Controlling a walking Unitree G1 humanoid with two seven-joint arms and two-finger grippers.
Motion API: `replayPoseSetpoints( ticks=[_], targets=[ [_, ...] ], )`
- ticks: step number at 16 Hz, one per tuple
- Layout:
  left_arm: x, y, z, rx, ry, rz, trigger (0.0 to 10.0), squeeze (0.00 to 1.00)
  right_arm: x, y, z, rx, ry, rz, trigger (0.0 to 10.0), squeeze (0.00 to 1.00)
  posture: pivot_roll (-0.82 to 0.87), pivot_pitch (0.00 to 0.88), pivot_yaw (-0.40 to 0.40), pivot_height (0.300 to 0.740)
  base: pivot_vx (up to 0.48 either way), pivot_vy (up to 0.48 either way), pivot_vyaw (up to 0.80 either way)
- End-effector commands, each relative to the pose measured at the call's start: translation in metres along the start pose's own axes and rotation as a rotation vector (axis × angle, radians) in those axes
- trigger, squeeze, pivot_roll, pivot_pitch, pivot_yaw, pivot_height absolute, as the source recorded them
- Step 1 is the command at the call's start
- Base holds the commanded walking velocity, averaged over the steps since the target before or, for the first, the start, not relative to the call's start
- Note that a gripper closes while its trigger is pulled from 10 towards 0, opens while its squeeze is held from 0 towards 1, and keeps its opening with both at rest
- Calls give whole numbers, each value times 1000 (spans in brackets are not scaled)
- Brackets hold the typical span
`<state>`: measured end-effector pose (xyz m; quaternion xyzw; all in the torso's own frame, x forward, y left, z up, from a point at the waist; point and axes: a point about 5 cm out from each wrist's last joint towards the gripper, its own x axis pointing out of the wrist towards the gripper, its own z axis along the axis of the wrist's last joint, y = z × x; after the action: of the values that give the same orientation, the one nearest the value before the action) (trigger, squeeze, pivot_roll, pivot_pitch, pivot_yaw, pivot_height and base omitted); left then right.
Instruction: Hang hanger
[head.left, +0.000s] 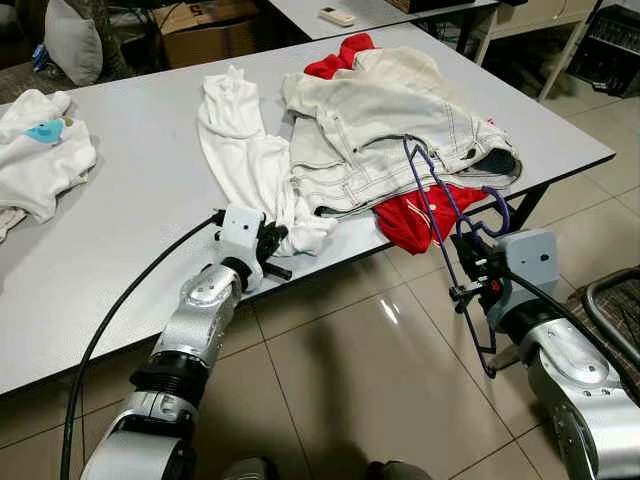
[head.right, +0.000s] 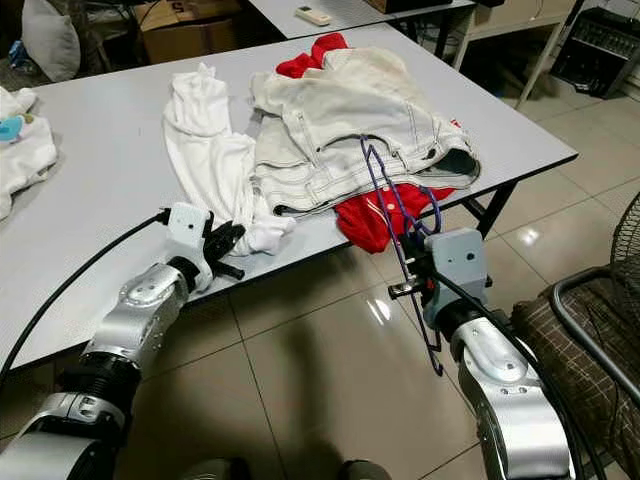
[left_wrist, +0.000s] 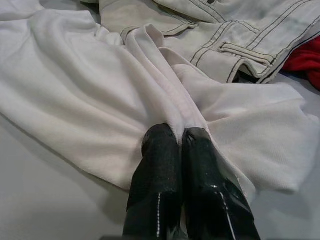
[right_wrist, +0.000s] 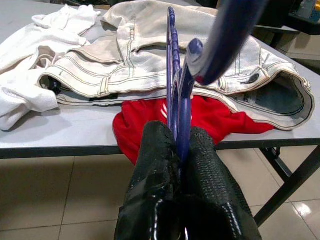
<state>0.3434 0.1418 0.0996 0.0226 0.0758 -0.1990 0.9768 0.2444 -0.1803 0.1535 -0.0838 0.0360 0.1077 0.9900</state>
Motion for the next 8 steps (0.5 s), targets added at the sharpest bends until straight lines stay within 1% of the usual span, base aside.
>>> replayPoseSetpoints(
  ticks=[1, 3, 4, 5, 6, 7, 8],
  targets=[
    [-2, 6, -3, -10, 16, 9, 0, 0, -1, 1, -1, -1, -5, -2, 10000, 0, -163, 118, 49, 740, 0, 0, 0],
    [-3, 9, -3, -27, 11, 21, 0, 0, -1, 2, -2, 4, -3, -5, 10000, 0, -158, 120, 50, 740, 0, 0, 0],
    [-5, 16, 5, -54, -37, 26, 0, 0, -1, 1, -2, 8, -2, -13, 10000, 0, -157, 122, 51, 740, 0, 0, 0],
    [-7, 21, 17, -71, -99, -1, 0, 0, -1, 0, -2, 13, -4, -20, 10000, 0, -157, 122, 51, 740, 0, 0, 0],
    [-10, 27, 33, -84, -166, -53, 0, 0, -2, 0, -2, 18, -5, -24, 10000, 0, -154, 123, 51, 740, 0, 0, 0],
    [-14, 33, 48, -82, -216, -108, 0, 0, -2, 0, -2, 20, -4, -25, 10000, 0, -151, 125, 51, 740, 0, 0, 0],
    [-21, 40, 66, -55, -258, -171, 0, 0, -2, 1, -2, 21, -4, -23, 10000, 0, -150, 126, 52, 740, 0, 0, 0]
  ],
)
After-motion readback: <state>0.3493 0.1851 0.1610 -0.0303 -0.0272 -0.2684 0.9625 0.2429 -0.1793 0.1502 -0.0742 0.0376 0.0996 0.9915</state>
